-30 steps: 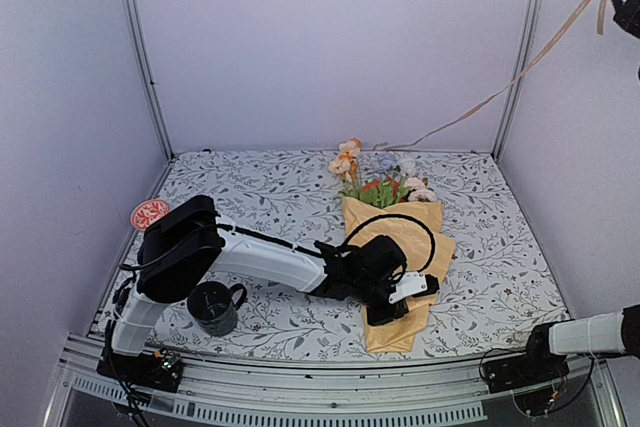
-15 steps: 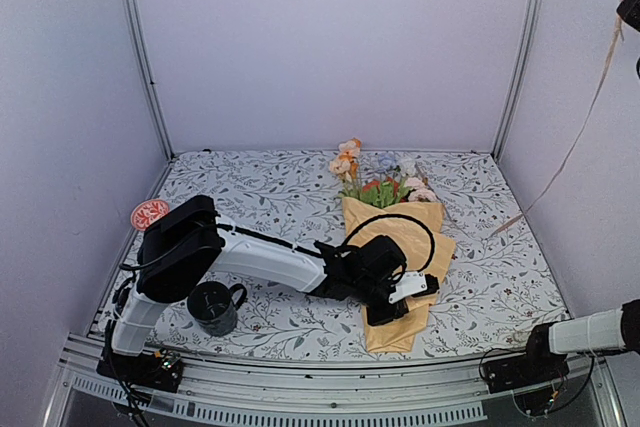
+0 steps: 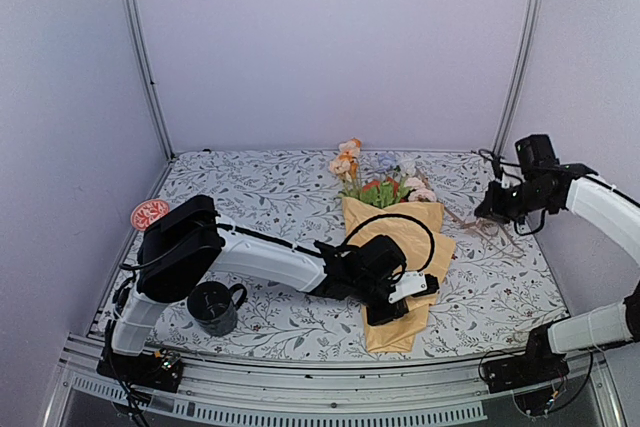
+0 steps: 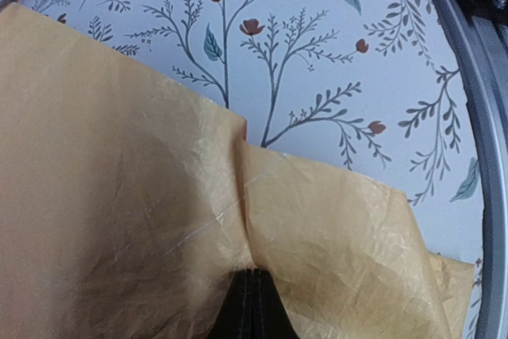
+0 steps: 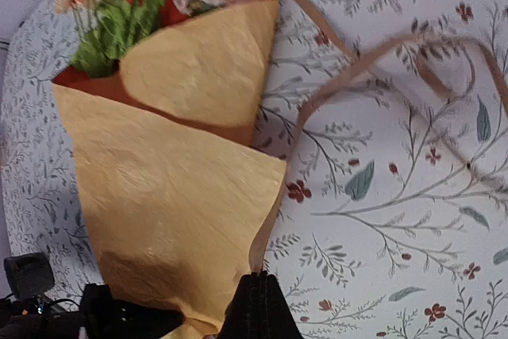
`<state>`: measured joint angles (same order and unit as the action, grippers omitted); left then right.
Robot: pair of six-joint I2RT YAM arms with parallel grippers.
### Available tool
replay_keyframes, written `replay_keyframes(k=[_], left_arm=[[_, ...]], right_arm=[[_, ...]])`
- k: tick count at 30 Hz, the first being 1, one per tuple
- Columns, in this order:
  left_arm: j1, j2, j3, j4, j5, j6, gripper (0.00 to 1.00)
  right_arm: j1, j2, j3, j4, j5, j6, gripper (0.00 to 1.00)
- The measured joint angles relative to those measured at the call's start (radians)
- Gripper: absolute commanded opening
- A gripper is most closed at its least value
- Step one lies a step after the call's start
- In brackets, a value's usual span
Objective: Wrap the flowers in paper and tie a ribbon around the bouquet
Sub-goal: Place the ribbon at the center of the board, then pass from the left arm to the right
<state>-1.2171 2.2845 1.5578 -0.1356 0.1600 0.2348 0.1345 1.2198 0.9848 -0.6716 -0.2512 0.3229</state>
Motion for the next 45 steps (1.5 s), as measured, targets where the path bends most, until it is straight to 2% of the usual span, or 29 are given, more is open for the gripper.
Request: replay_keyframes(k=[2,7,12,13,15,16,18,20,22,25,28,29,32,36,41,45], left_arm=[[0.0,0.0,0.0,0.0,0.001,0.0,0.0],[0.0,0.0,0.0,0.0,0.001,0.0,0.0],[0.001,0.0,0.0,-0.001,0.001,0.0,0.0],[0.001,0.0,0.0,-0.001,0.001,0.0,0.0],[0.001,0.0,0.0,-0.001,0.001,0.0,0.0],[0.001,0.0,0.0,-0.001,0.001,0.0,0.0],[0.001,0.0,-0.001,0.0,0.001,0.0,0.0],[0.001,0.0,-0.002,0.0,0.002,0.0,0.0],[0.001,-0.001,-0.003,0.001,0.002,0.0,0.0],[0.004,-0.001,-0.003,0.006,-0.003,-0.018,0.0],[0.009,-0.001,-0.004,0.005,0.004,-0.018,0.0],[0.009,-0.001,-0.004,0.005,0.004,-0.018,0.0],[0.008,-0.001,-0.005,0.006,0.003,-0.018,0.0],[0.008,-0.001,-0.005,0.006,0.002,-0.018,0.0],[0.007,-0.001,-0.005,0.006,-0.002,-0.018,0.0],[0.006,-0.001,-0.005,0.005,-0.003,-0.018,0.0]], right_arm=[[0.011,-0.001,-0.131,-0.02,0.006,0.034,0.0],[0.038,-0.026,-0.312,0.043,-0.016,0.106,0.0],[0.244,-0.003,-0.392,0.094,-0.071,0.196,0.0],[0.283,0.007,-0.398,0.095,-0.085,0.211,0.07],[0.354,0.024,-0.404,0.085,-0.109,0.238,0.49],[0.379,0.026,-0.404,0.076,-0.122,0.256,0.65],[0.403,0.015,-0.404,0.05,-0.135,0.27,0.85],[0.406,-0.016,-0.402,0.02,-0.132,0.28,0.95],[0.406,-0.061,-0.376,-0.019,-0.108,0.292,0.97],[0.389,-0.106,-0.312,-0.076,-0.047,0.289,0.9],[0.321,-0.112,-0.261,-0.026,-0.039,0.283,0.67],[0.283,-0.102,-0.25,0.01,-0.053,0.275,0.64],[0.158,-0.019,-0.237,0.131,-0.112,0.239,0.69],[0.06,0.159,-0.22,0.249,-0.174,0.184,0.74],[0.023,0.336,-0.211,0.359,-0.265,0.134,0.76],[0.023,0.412,-0.224,0.446,-0.34,0.122,0.77]])
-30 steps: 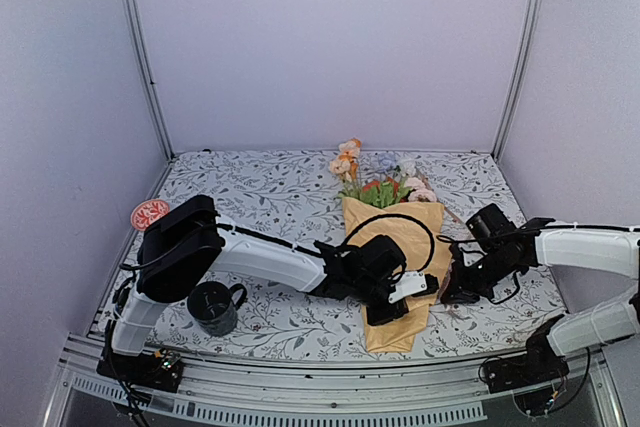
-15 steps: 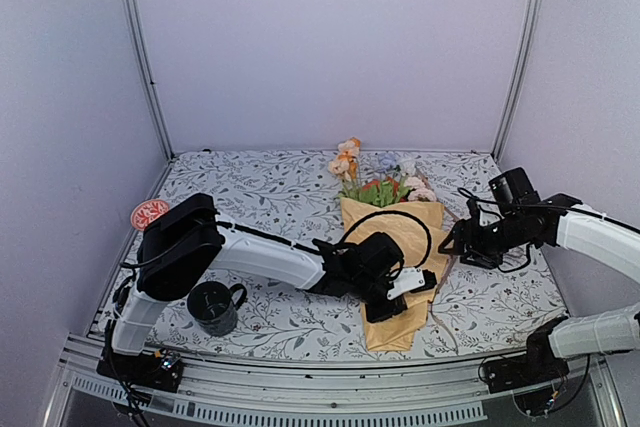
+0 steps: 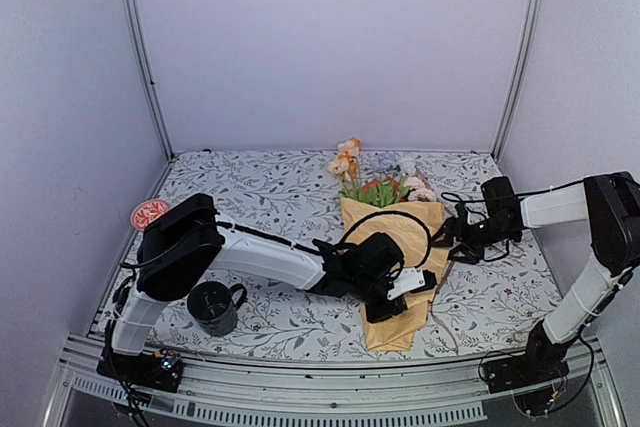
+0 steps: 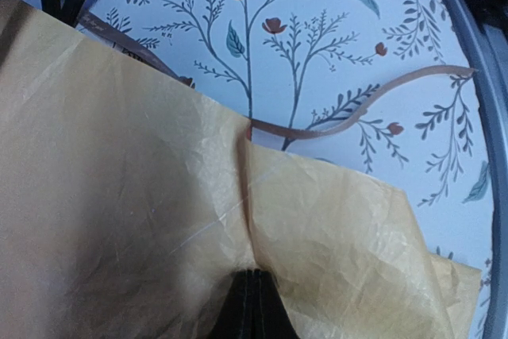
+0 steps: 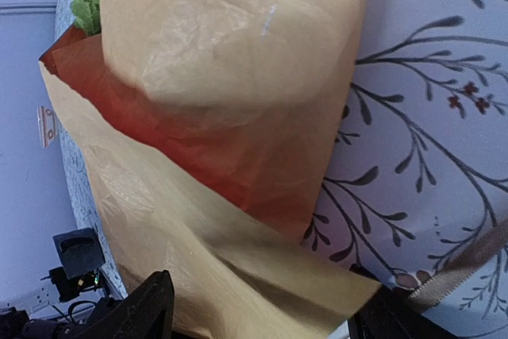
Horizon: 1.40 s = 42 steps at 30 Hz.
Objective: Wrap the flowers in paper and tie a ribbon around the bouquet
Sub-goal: Pass from the left arm to the right
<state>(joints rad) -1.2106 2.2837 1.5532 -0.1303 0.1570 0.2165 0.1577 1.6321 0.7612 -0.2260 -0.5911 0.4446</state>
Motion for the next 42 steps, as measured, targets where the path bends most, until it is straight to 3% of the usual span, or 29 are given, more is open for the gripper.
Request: replay_keyframes(k=[9,11,16,17,20,23,24,26,29,34,38,42], left_arm=[[0.0,0.0,0.002,-0.003,-0.002,0.0,0.0],[0.0,0.0,0.002,-0.003,-0.003,0.0,0.0],[0.0,0.0,0.002,-0.003,-0.007,0.0,0.0],[0.0,0.0,0.002,-0.003,-0.008,0.0,0.06],[0.0,-0.003,0.001,0.0,-0.011,-0.006,0.31],[-0.003,-0.031,-0.019,-0.008,-0.008,-0.019,0.64],[-0.004,-0.047,-0.031,-0.013,0.001,-0.018,0.69],[-0.005,-0.074,-0.044,-0.017,0.029,-0.026,0.71],[-0.011,-0.097,0.0,-0.026,0.073,-0.053,0.63],[-0.031,0.011,0.283,-0.071,0.093,-0.095,0.52],[-0.044,0.154,0.47,-0.123,0.047,-0.119,0.59],[-0.046,0.27,0.543,-0.193,-0.044,-0.145,0.7]], right_arm=[[-0.001,0.118,-0.057,0.312,-0.233,0.046,0.72],[0.004,0.132,-0.069,0.362,-0.258,0.062,0.59],[0.021,0.177,-0.094,0.434,-0.277,0.1,0.03],[0.023,0.182,-0.101,0.437,-0.275,0.108,0.0],[0.025,0.185,-0.11,0.438,-0.272,0.131,0.0],[0.026,0.185,-0.11,0.443,-0.271,0.154,0.0],[0.027,0.183,-0.11,0.443,-0.268,0.162,0.0],[0.027,0.18,-0.11,0.443,-0.261,0.171,0.0],[0.027,0.175,-0.108,0.442,-0.252,0.188,0.0],[0.027,0.175,-0.06,0.412,-0.235,0.196,0.0],[0.028,0.178,0.016,0.389,-0.224,0.194,0.0],[0.033,0.209,0.087,0.362,-0.207,0.184,0.0]])
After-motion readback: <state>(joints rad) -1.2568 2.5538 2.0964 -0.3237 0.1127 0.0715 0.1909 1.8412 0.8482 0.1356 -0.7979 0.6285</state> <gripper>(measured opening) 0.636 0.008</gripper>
